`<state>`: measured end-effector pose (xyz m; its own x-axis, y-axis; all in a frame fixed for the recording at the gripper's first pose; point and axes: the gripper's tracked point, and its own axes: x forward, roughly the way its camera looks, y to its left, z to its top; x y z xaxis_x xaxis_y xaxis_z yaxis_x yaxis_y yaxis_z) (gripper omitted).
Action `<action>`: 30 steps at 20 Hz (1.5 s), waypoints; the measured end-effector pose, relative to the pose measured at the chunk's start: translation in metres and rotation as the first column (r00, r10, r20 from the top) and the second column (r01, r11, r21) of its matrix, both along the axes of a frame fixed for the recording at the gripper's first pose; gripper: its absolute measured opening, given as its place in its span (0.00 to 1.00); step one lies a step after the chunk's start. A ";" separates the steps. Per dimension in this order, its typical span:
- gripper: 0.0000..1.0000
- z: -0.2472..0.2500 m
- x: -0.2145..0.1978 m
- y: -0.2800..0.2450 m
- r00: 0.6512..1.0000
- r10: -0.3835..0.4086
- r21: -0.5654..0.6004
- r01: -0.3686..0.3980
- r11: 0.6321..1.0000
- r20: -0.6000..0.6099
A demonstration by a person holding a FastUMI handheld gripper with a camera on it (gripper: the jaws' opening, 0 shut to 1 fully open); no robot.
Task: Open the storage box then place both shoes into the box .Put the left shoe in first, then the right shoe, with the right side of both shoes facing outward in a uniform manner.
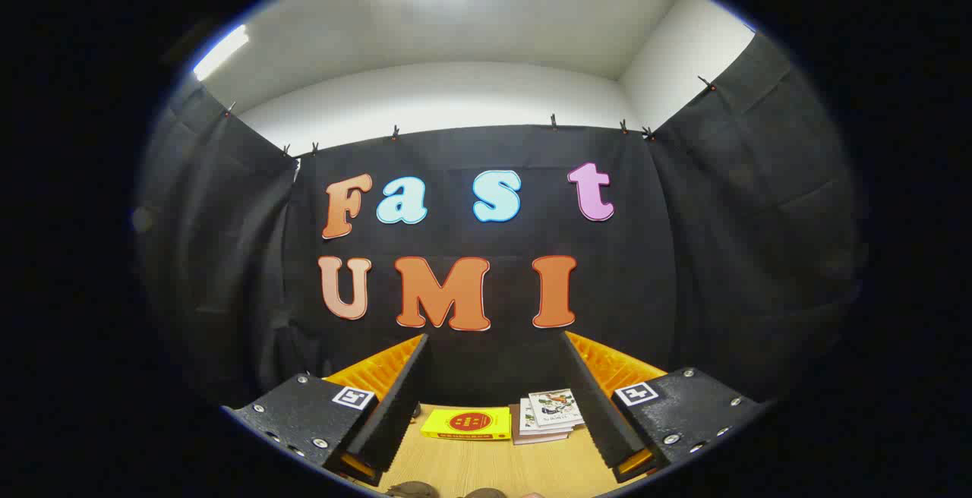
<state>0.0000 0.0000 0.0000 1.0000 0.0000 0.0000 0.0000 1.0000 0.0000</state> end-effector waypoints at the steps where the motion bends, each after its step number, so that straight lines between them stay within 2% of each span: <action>1: 0.99 0.001 0.000 -0.001 1.000 0.000 0.003 0.000 1.000 0.000; 7: 0.99 0.001 0.004 0.009 1.000 0.018 0.031 -0.018 0.999 -0.004; 20: 0.99 -0.012 0.014 0.034 0.997 0.060 -0.003 -0.061 0.998 -0.039; 25: 0.99 -0.041 0.012 0.059 0.985 0.123 0.022 -0.121 0.992 -0.119; 30: 0.99 -0.090 0.005 0.076 0.950 0.183 0.079 -0.168 0.983 -0.252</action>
